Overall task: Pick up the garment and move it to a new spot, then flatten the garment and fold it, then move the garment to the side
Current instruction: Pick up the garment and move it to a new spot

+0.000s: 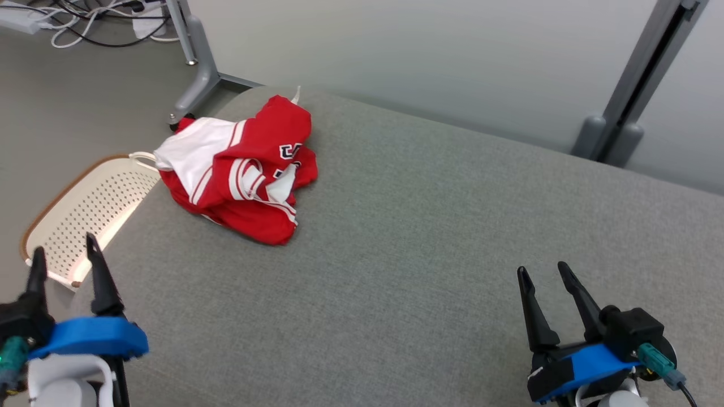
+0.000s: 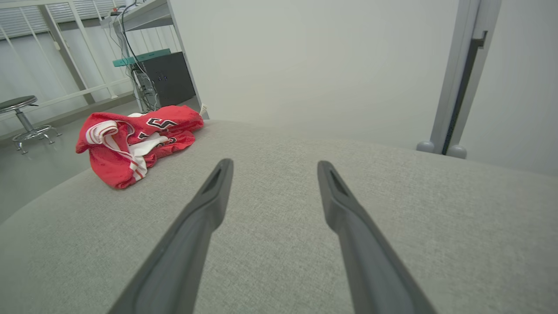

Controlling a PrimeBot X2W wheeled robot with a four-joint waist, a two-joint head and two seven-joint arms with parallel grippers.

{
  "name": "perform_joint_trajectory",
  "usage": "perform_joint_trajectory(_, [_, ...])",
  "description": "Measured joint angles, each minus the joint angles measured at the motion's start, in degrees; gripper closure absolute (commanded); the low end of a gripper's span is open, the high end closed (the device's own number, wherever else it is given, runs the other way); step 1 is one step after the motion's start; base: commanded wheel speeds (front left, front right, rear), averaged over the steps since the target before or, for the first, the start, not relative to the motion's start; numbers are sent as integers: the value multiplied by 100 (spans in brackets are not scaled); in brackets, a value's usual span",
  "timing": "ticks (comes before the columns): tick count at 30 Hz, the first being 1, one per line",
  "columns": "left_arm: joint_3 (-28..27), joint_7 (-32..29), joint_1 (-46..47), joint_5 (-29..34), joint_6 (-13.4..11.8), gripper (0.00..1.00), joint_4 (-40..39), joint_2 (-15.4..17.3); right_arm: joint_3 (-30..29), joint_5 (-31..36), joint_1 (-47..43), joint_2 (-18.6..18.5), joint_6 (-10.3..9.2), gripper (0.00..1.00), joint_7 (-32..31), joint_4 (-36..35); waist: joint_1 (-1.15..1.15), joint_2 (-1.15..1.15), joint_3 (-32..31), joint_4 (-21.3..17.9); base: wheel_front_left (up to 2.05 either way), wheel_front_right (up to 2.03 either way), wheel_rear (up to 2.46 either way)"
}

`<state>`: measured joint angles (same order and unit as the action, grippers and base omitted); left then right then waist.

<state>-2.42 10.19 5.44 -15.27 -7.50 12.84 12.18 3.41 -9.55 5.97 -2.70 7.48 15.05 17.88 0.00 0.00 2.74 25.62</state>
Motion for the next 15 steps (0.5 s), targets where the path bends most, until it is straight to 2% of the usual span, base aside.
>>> perform_joint_trajectory(8, [-367,46,1065,-278,80,0,41,385,-162,517,265,5,0,0,-10,-248,0,0,679,-549,0,0,0])
perform_joint_trajectory(15, [-564,-2,2240,-401,257,0,633,911,-348,923,556,0,1,0,-189,-833,2,1,1457,-1149,0,0,0])
